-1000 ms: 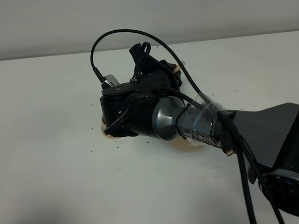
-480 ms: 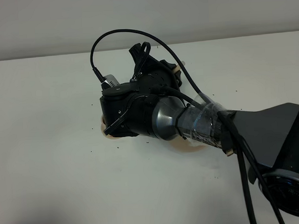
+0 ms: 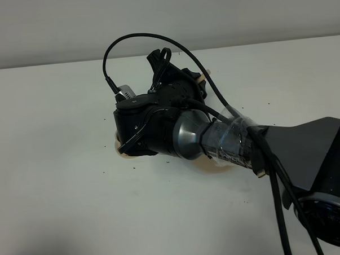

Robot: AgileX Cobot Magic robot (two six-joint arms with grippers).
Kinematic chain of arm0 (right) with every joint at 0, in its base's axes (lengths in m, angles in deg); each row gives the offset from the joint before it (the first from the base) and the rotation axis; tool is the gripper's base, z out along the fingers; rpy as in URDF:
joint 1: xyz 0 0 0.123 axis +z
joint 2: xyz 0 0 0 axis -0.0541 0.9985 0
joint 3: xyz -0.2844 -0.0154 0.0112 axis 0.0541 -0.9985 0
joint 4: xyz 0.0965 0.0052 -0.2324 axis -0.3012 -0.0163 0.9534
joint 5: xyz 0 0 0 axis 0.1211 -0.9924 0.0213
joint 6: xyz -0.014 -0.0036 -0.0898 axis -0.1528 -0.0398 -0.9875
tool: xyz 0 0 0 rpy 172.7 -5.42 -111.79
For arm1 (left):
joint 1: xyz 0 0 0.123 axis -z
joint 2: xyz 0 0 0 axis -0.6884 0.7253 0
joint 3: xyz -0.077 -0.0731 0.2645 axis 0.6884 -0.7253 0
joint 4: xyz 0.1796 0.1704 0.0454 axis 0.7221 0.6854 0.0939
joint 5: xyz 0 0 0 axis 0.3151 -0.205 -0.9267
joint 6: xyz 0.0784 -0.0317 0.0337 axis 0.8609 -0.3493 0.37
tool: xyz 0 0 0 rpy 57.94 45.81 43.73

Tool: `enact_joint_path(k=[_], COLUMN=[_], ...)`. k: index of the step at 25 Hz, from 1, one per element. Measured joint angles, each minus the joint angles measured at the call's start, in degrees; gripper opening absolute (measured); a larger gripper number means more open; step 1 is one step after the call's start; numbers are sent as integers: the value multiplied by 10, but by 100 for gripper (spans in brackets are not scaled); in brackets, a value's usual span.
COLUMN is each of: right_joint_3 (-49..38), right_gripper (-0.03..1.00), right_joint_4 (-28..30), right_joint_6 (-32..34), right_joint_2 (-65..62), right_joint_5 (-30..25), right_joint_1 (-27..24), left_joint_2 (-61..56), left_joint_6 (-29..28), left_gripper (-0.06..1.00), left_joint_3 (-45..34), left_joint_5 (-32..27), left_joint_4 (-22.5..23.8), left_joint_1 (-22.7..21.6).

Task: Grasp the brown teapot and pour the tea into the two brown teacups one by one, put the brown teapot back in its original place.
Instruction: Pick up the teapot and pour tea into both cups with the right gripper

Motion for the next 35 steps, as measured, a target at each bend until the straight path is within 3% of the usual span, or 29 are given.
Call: enact_joint_path(k=[35], right_joint_3=[0], right_gripper=[11], right_joint_4=[0], right_joint_6=[0], right_joint_2=[0], right_joint_5=[0], right_joint_1=[0], left_joint_2=[0], left_joint_6=[-1], left_gripper=[23], left_joint_3=[0], left_joint_5=[0], left_joint_4=[0], left_joint_1=[0])
